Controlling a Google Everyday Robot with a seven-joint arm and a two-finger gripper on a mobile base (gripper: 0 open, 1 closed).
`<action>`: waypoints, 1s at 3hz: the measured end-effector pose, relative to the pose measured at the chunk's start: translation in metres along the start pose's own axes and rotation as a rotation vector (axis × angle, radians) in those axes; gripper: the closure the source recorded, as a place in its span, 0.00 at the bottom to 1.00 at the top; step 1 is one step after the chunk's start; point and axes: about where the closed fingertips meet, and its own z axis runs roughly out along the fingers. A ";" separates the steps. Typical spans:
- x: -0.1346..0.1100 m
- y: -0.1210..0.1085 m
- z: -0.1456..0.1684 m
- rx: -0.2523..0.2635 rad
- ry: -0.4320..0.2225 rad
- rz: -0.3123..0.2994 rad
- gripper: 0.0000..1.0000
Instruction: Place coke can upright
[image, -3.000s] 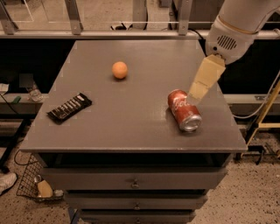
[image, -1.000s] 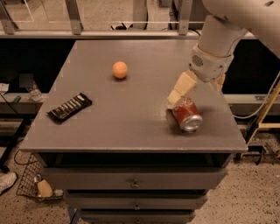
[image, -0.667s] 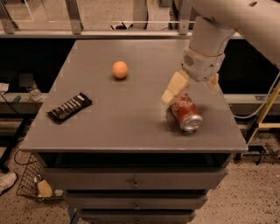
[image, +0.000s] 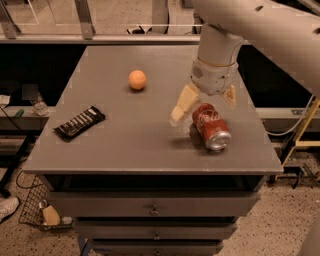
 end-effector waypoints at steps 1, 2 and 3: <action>-0.005 0.003 0.006 -0.003 0.015 0.017 0.16; -0.009 0.007 0.012 -0.006 0.028 0.020 0.38; -0.013 0.011 0.014 -0.007 0.031 0.016 0.61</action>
Offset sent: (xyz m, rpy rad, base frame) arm -0.0128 0.0060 -0.0157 -0.0544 0.1252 -0.0157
